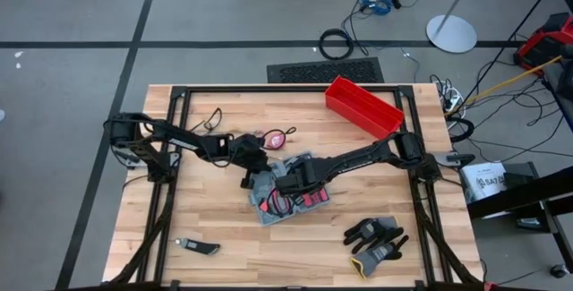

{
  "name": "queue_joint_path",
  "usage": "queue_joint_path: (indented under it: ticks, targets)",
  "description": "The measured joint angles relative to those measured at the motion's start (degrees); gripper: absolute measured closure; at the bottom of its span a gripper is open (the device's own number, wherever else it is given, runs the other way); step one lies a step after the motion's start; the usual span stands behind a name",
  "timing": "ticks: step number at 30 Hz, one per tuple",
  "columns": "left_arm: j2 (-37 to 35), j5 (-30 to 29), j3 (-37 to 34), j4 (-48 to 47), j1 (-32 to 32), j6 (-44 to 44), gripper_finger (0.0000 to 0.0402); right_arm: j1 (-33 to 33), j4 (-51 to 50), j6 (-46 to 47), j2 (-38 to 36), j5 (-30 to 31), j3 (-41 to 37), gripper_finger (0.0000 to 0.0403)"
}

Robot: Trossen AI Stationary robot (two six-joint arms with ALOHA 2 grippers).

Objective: Prefit tool cases
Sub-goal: Put the screwdriver bits into the toolbox

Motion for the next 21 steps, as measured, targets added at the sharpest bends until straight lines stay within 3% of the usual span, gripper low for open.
queue_joint_path:
  ticks: [21]
  targets:
    - [0.0,0.0,0.0,0.0,0.0,0.0,0.0402,-0.7,2.7,-0.8,1.3,0.0,0.0,0.0403]
